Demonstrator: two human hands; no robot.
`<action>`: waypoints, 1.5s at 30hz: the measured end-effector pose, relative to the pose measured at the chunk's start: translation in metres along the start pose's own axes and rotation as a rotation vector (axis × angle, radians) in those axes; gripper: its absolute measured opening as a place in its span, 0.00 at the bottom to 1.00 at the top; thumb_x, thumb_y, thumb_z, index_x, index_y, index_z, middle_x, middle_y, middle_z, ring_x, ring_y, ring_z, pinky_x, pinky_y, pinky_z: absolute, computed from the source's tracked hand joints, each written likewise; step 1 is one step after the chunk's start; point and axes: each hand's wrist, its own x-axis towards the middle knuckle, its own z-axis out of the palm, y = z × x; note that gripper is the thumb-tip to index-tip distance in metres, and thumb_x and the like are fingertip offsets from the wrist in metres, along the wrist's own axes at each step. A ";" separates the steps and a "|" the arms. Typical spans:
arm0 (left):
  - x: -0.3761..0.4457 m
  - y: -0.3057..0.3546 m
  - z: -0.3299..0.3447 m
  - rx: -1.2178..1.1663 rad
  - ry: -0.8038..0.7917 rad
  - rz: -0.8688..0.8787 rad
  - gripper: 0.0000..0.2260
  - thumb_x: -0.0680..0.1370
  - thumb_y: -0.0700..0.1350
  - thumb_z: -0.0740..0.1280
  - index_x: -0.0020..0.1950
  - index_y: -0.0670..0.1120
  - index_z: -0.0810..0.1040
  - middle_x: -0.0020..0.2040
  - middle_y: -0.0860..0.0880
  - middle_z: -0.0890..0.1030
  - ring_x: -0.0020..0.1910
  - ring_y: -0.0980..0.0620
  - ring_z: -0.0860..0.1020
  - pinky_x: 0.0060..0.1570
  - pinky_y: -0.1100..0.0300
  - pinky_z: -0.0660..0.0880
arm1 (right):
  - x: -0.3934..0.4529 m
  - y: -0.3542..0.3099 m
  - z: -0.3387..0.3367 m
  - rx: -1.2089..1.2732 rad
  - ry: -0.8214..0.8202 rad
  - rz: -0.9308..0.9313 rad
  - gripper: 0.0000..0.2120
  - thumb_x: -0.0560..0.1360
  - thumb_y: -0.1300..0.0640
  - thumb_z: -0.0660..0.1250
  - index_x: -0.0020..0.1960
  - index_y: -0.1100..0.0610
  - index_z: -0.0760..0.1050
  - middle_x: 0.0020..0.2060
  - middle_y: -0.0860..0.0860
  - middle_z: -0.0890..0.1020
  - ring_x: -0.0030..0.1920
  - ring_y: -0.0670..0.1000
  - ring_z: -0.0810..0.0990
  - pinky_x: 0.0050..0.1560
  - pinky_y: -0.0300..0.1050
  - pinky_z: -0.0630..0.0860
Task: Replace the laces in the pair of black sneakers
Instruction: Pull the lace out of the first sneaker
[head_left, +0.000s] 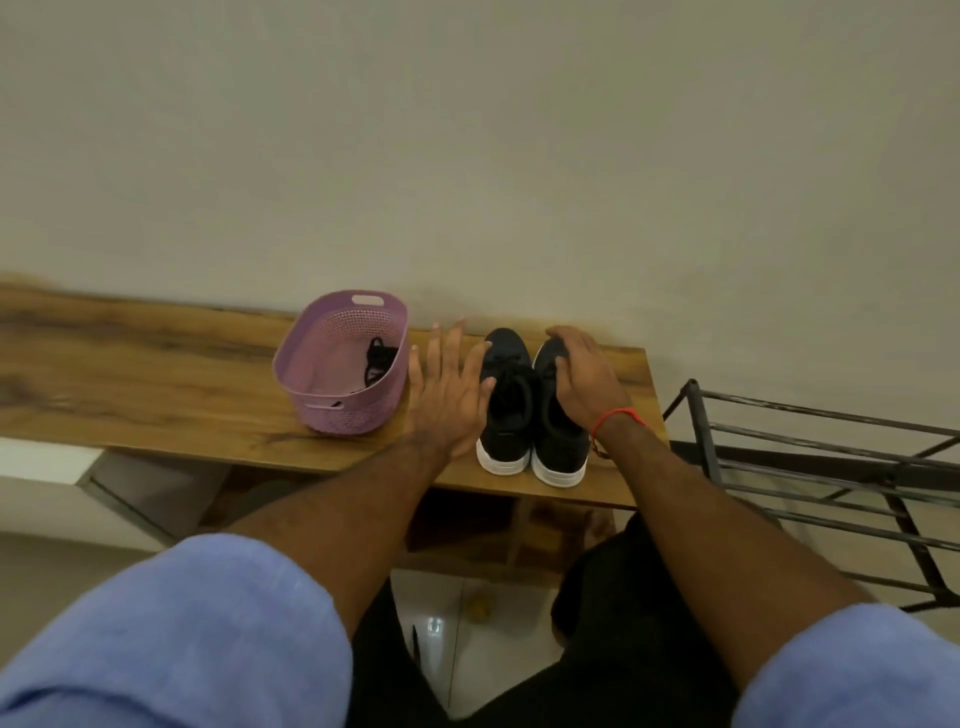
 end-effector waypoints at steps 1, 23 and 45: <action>0.004 0.000 0.003 -0.003 -0.005 -0.004 0.25 0.86 0.55 0.50 0.82 0.52 0.55 0.84 0.45 0.41 0.82 0.41 0.39 0.77 0.39 0.39 | 0.005 0.002 0.002 0.010 -0.016 0.004 0.21 0.81 0.64 0.56 0.73 0.56 0.67 0.71 0.55 0.70 0.71 0.55 0.69 0.74 0.51 0.65; 0.043 -0.018 0.080 -0.379 -0.396 -0.050 0.32 0.85 0.52 0.54 0.83 0.45 0.41 0.84 0.45 0.43 0.82 0.44 0.38 0.78 0.42 0.43 | 0.068 0.027 0.066 -0.059 -0.347 -0.113 0.18 0.82 0.61 0.59 0.71 0.57 0.71 0.68 0.54 0.75 0.69 0.53 0.72 0.73 0.47 0.65; 0.026 -0.068 0.058 -0.645 -0.426 -0.059 0.36 0.76 0.64 0.69 0.80 0.51 0.65 0.81 0.51 0.61 0.78 0.55 0.61 0.71 0.62 0.60 | 0.064 -0.003 0.058 -0.211 -0.640 -0.183 0.12 0.82 0.56 0.64 0.63 0.56 0.78 0.59 0.54 0.79 0.61 0.54 0.76 0.63 0.46 0.71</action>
